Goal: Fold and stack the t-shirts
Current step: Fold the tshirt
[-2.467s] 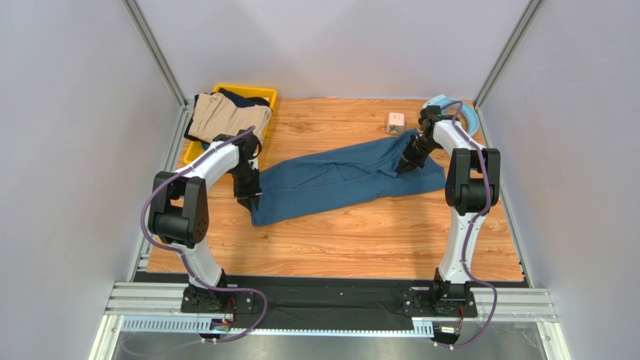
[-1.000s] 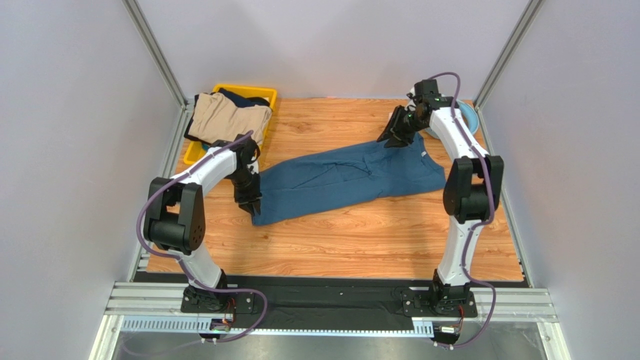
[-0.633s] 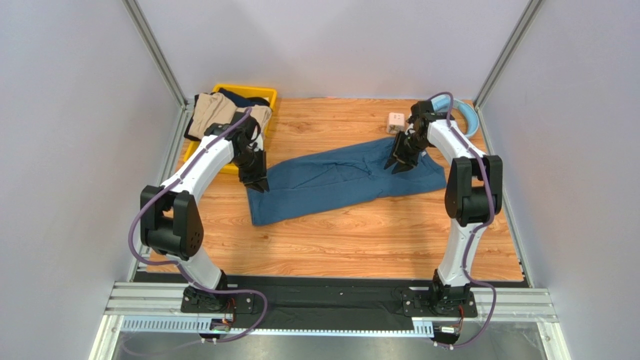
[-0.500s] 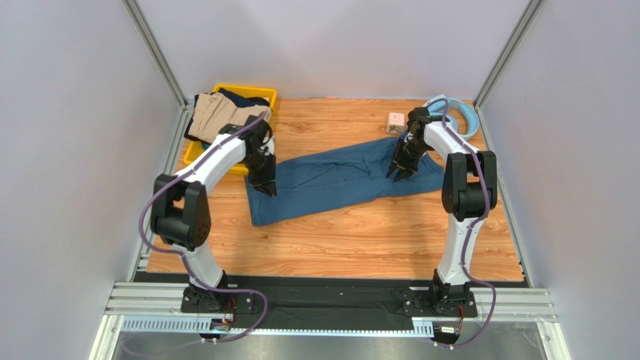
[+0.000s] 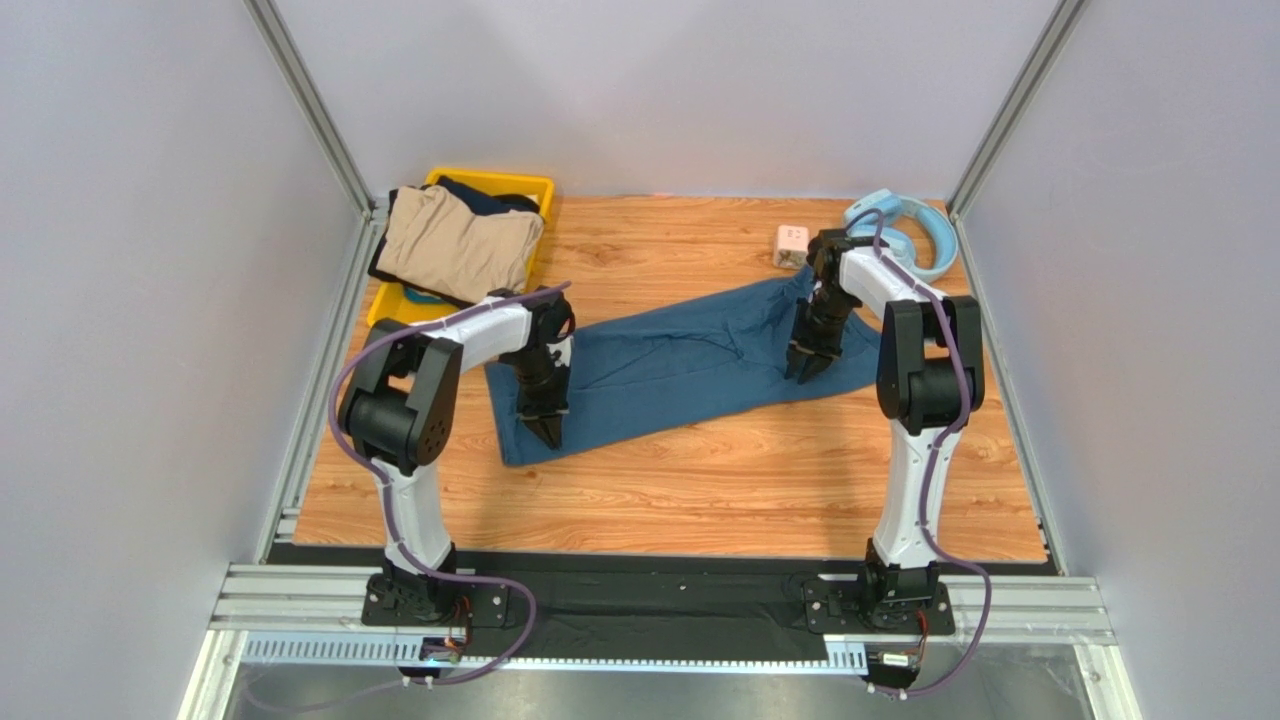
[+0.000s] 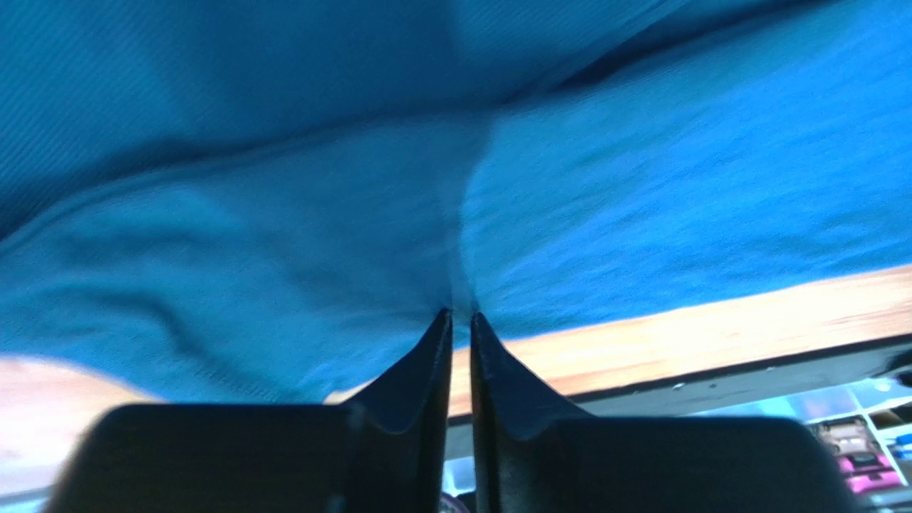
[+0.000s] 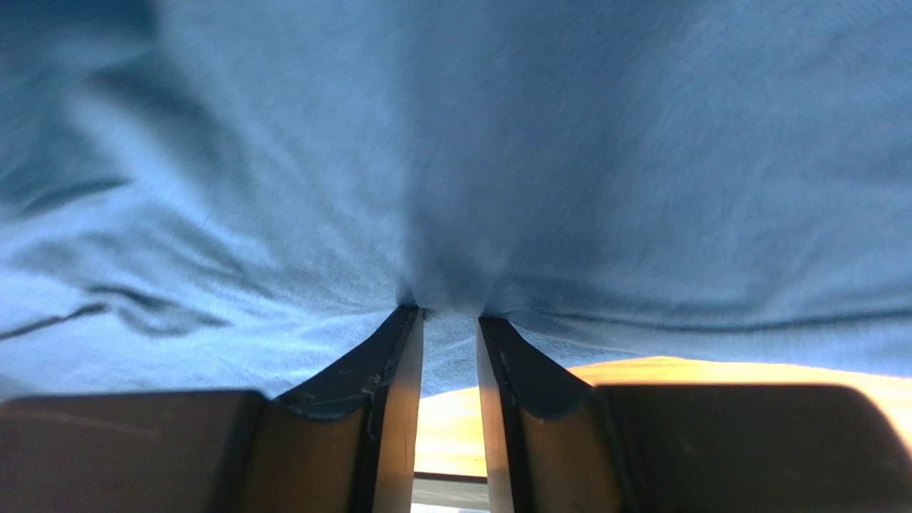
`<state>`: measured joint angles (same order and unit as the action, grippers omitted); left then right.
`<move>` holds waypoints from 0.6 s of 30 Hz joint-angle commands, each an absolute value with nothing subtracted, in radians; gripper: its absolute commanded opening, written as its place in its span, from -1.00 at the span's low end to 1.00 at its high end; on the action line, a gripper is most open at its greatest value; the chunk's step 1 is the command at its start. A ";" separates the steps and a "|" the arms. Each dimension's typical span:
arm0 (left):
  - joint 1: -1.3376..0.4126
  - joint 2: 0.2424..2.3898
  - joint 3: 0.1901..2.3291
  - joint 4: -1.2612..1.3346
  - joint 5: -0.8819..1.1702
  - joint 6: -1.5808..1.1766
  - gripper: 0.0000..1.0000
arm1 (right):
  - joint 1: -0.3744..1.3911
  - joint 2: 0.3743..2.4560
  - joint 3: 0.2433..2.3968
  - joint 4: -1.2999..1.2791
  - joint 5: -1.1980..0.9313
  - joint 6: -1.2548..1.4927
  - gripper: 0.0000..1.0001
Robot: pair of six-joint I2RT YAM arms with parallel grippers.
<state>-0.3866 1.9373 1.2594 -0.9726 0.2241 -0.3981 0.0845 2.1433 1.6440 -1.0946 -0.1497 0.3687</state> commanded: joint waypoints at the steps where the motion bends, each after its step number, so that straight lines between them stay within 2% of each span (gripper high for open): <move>1: -0.394 1.823 1.174 -0.948 0.229 -0.431 -0.77 | 0.091 2.131 1.620 -1.098 -0.123 0.333 -0.47; 2: -0.394 1.815 1.151 -0.946 0.232 -0.434 -0.85 | 0.091 2.138 1.626 -1.103 -0.124 0.324 -0.50; 3: -0.396 1.810 1.140 -0.945 0.236 -0.436 -1.00 | 0.091 2.144 1.638 -1.109 -0.123 0.319 -0.72; 4: -0.396 1.801 1.128 -0.946 0.241 -0.436 -1.00 | 0.094 2.149 1.641 -1.117 -0.117 0.316 -0.91; 5: -0.399 1.781 1.102 -0.946 0.245 -0.437 -1.00 | 0.097 2.152 1.643 -1.118 -0.112 0.314 -1.00; 18: -0.413 1.620 0.957 -0.939 0.248 -0.480 -1.00 | 0.196 2.128 1.603 -1.114 -0.104 0.301 -1.00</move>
<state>-0.4110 1.6875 0.9604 -0.9485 0.2283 -0.4496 0.1696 2.1433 1.6272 -1.1259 -0.1177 0.3126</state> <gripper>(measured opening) 0.003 0.007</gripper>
